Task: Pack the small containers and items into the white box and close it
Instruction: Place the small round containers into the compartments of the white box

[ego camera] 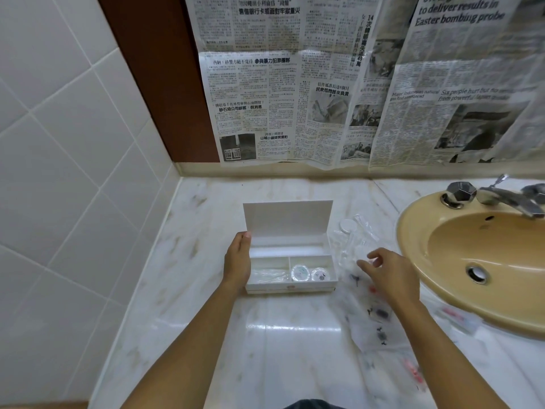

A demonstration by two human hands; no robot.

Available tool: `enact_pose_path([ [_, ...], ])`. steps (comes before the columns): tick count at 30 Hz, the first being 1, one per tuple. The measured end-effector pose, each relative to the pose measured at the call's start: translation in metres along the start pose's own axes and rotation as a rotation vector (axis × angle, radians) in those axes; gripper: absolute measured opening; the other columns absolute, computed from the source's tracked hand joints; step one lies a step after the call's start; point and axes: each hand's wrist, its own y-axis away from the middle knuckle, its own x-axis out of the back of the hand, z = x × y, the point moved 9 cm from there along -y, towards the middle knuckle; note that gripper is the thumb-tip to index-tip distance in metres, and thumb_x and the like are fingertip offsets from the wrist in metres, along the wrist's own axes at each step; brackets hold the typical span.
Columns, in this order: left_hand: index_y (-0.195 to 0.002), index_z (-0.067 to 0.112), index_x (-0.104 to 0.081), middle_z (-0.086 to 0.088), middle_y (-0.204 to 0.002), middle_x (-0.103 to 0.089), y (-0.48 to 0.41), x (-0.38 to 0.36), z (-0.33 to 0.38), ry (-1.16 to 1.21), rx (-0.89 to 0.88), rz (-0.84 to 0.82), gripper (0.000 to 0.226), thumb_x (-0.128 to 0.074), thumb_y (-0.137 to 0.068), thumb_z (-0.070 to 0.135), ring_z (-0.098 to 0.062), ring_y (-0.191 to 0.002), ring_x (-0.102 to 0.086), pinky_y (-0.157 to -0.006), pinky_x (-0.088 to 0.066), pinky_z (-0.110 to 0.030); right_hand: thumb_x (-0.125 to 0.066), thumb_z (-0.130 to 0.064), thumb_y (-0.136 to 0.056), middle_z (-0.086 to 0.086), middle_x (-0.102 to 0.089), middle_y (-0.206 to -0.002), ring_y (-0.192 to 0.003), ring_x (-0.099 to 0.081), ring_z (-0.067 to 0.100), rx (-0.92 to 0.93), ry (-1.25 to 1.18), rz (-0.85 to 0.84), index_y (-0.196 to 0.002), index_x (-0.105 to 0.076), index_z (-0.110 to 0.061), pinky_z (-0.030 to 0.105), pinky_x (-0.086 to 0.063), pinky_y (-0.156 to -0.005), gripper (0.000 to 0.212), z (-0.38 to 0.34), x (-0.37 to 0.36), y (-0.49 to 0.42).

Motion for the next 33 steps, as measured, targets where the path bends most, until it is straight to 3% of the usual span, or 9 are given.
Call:
enact_pose_path([
  [3,-0.113,0.022,-0.061,0.016,-0.107,-0.064,0.001,0.001,0.000,0.002,0.004,0.001,0.029,-0.036,-0.107,0.036,0.005,-0.099,-0.055,-0.077,-0.035,-0.004,-0.072,-0.050,-0.080,-0.010,-0.066,-0.082,-0.067,-0.066,0.015,-0.055,-0.031,-0.033,-0.093,-0.063,-0.029,0.034,-0.055,-0.068,0.027,0.008,-0.008,0.005],
  [7,-0.111,0.026,-0.060,0.021,-0.106,-0.063,0.002,0.001,0.002,-0.008,0.005,0.003,0.027,-0.036,-0.107,0.036,0.010,-0.098,-0.054,-0.077,-0.035,-0.003,-0.071,-0.024,-0.081,-0.012,-0.067,-0.072,-0.060,-0.063,0.010,-0.081,-0.048,0.001,-0.081,-0.070,-0.023,0.032,-0.055,-0.062,0.002,0.010,-0.003,0.005],
  [12,-0.108,0.022,-0.062,0.013,-0.104,-0.067,0.002,0.002,0.002,-0.030,-0.020,0.011,0.031,-0.035,-0.106,0.039,-0.003,-0.098,-0.058,-0.079,-0.040,-0.012,-0.068,-0.012,-0.081,-0.011,-0.067,-0.070,-0.067,-0.061,0.010,-0.084,-0.131,0.034,-0.073,-0.072,-0.021,0.032,-0.052,-0.059,0.013,0.011,0.013,-0.002],
  [16,-0.108,0.020,-0.062,0.008,-0.104,-0.067,0.001,0.003,0.001,-0.042,-0.027,0.016,0.032,-0.036,-0.106,0.038,-0.008,-0.097,-0.059,-0.078,-0.041,-0.014,-0.071,-0.016,-0.084,-0.012,-0.070,-0.079,-0.077,-0.064,0.007,0.025,-0.303,0.044,-0.077,-0.072,-0.022,0.021,-0.043,-0.063,0.009,-0.008,0.026,-0.002],
  [21,-0.111,0.023,-0.063,0.015,-0.105,-0.066,0.003,0.003,0.002,-0.028,-0.011,0.015,0.030,-0.037,-0.106,0.037,0.003,-0.097,-0.057,-0.075,-0.038,-0.004,-0.074,-0.017,-0.083,-0.011,-0.071,-0.083,-0.065,-0.057,0.015,0.256,-0.392,-0.080,-0.081,-0.074,-0.023,0.023,-0.048,-0.061,0.007,-0.071,0.024,0.016],
  [24,-0.113,0.026,-0.062,0.016,-0.108,-0.065,0.002,0.001,0.000,-0.013,0.013,-0.014,0.030,-0.036,-0.106,0.038,0.007,-0.098,-0.056,-0.076,-0.036,-0.001,-0.075,-0.019,-0.083,-0.011,-0.067,-0.082,-0.063,-0.053,0.005,0.418,-0.261,-0.161,-0.081,-0.073,-0.025,0.018,-0.043,-0.064,0.006,-0.109,0.002,0.029],
  [26,-0.120,0.025,-0.061,0.014,-0.114,-0.064,0.001,-0.001,-0.001,0.004,0.031,-0.039,0.033,-0.035,-0.106,0.039,0.003,-0.104,-0.056,-0.084,-0.037,-0.009,-0.073,-0.022,-0.084,-0.011,-0.063,-0.084,-0.066,-0.054,0.001,0.503,-0.154,-0.196,-0.082,-0.074,-0.025,0.016,-0.042,-0.066,0.004,-0.132,-0.014,0.037],
  [30,-0.127,0.021,-0.058,0.007,-0.120,-0.063,-0.002,-0.005,-0.007,0.056,0.078,-0.092,0.038,-0.034,-0.106,0.041,-0.009,-0.114,-0.056,-0.100,-0.040,-0.026,-0.067,-0.023,-0.089,-0.007,-0.062,-0.092,-0.081,-0.060,0.010,0.655,0.025,-0.239,-0.091,-0.075,-0.022,0.025,-0.050,-0.074,0.009,-0.172,-0.048,0.052],
  [33,-0.123,0.022,-0.058,0.007,-0.117,-0.063,-0.005,-0.006,-0.011,0.071,0.121,-0.109,0.036,-0.036,-0.105,0.044,-0.012,-0.114,-0.057,-0.098,-0.042,-0.030,-0.064,-0.017,-0.088,-0.003,-0.064,-0.093,-0.082,-0.064,0.019,0.736,0.160,-0.264,-0.090,-0.076,-0.019,0.031,-0.052,-0.073,0.012,-0.189,-0.074,0.060],
])
